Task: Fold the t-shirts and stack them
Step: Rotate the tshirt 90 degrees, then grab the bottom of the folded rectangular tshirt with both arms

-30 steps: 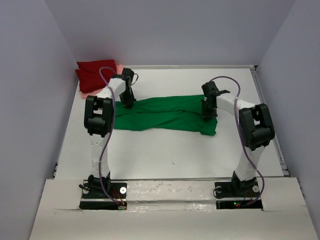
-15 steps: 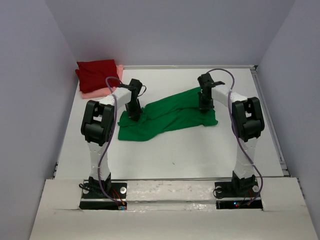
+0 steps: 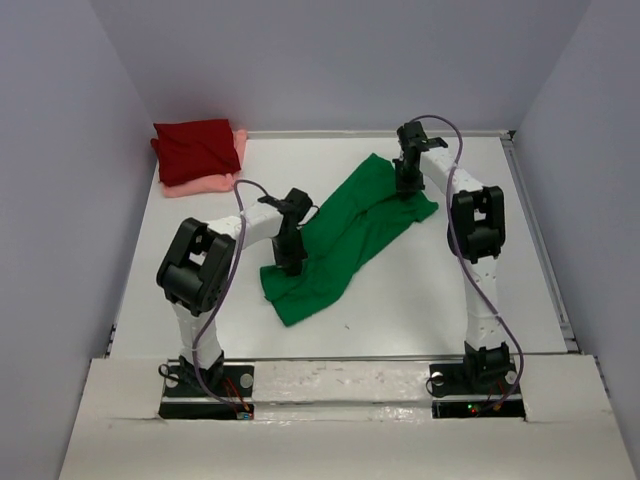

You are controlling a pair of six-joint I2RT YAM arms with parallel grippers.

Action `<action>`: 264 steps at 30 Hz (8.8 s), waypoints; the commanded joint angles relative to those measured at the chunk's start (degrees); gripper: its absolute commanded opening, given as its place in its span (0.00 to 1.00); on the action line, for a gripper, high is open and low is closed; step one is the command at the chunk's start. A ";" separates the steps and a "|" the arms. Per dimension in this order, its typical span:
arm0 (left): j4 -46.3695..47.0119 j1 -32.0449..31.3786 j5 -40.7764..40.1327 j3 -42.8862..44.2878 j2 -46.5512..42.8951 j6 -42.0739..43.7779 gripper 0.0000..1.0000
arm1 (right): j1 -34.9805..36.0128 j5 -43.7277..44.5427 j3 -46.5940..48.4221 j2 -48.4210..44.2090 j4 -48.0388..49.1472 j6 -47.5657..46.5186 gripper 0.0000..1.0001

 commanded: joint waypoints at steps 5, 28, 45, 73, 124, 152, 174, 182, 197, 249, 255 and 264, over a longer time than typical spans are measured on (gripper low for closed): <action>-1.49 -12.46 7.28 -2.19 -0.85 -8.34 0.00 | -2.03 -3.14 17.61 12.85 -8.34 -5.18 0.00; -10.45 -33.74 5.36 15.04 5.13 -17.23 0.00 | -4.67 -14.12 32.66 16.20 -5.71 -9.13 0.00; -22.50 -30.06 -21.10 43.85 9.51 -7.75 0.00 | -1.24 -13.95 23.44 1.26 -3.78 -10.19 0.09; 8.96 -4.56 15.98 65.76 36.33 26.37 0.00 | 1.04 6.35 -30.62 -38.48 5.19 2.90 0.00; 15.12 4.92 28.02 67.17 48.37 15.82 0.00 | 1.04 3.54 -37.56 -42.95 6.77 2.64 0.00; 14.95 3.53 25.05 58.81 25.79 22.22 0.27 | 5.00 -1.02 -44.24 -44.88 10.02 3.08 0.31; 25.22 -12.90 21.52 -19.04 -27.99 -1.05 0.30 | 6.84 -31.18 -78.16 -80.56 19.51 23.99 0.55; 32.52 -17.74 22.49 -28.98 -28.97 -5.62 0.31 | 10.44 -15.81 -82.21 -85.32 13.37 28.13 0.55; 33.84 -24.16 20.21 -32.50 -27.22 -8.70 0.57 | 18.27 -11.32 -89.42 -84.96 20.66 34.46 0.56; 33.49 -19.15 19.06 -28.37 -16.23 -2.81 0.50 | 18.27 -10.61 -89.07 -80.40 23.47 34.02 0.56; 33.93 -19.15 19.76 -28.55 -17.19 -3.34 0.45 | 18.27 -9.74 -88.98 -80.04 23.55 34.37 0.56; 35.69 -19.15 21.08 -28.72 -17.02 -4.49 0.24 | 18.27 -8.51 -88.54 -78.29 23.64 34.28 0.56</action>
